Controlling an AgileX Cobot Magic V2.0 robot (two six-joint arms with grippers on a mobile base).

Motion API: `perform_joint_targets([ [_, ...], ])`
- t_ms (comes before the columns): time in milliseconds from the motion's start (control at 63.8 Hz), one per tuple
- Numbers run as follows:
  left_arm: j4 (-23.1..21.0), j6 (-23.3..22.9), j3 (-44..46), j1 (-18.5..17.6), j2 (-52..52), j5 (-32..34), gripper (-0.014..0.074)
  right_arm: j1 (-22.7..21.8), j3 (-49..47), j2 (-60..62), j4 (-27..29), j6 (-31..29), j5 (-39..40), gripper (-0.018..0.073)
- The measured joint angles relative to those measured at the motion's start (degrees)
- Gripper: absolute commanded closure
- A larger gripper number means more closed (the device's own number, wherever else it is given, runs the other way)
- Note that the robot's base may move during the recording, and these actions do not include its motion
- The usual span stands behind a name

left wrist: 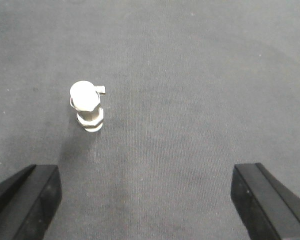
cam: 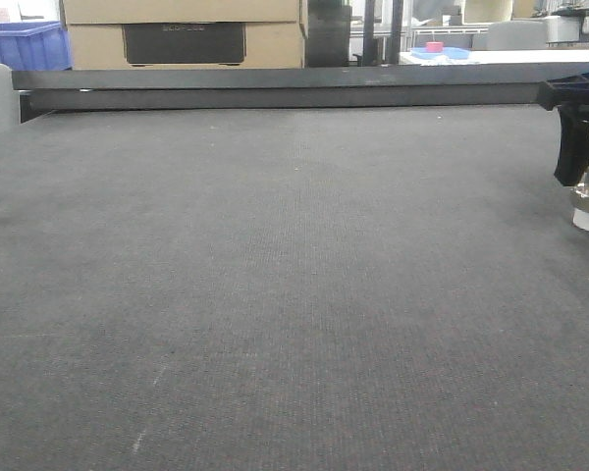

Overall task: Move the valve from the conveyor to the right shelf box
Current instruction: 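Close the left and right grippers around one valve each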

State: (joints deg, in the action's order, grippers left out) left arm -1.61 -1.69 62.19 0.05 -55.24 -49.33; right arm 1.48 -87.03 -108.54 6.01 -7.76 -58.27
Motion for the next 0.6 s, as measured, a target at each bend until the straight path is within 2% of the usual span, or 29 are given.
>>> perform_joint_targets([
  [204, 2.2, 0.0, 5.4, 0.0, -3.7, -5.6, 0.0008, 0.0, 0.9, 5.9, -0.1, -0.1, 0.6, 0.0712],
  [423, 4.6, 1.0, 16.2, 0.1, -15.7, -14.1, 0.0008, 0.0, 7.9, 16.5, 2.4, -0.1, 3.9, 0.0712],
  [596, 2.6, 5.2, 24.7, 4.1, -26.9, -19.7, 0.0008, 0.0, 14.5, 22.8, 3.0, -0.1, 5.3, 0.0712],
])
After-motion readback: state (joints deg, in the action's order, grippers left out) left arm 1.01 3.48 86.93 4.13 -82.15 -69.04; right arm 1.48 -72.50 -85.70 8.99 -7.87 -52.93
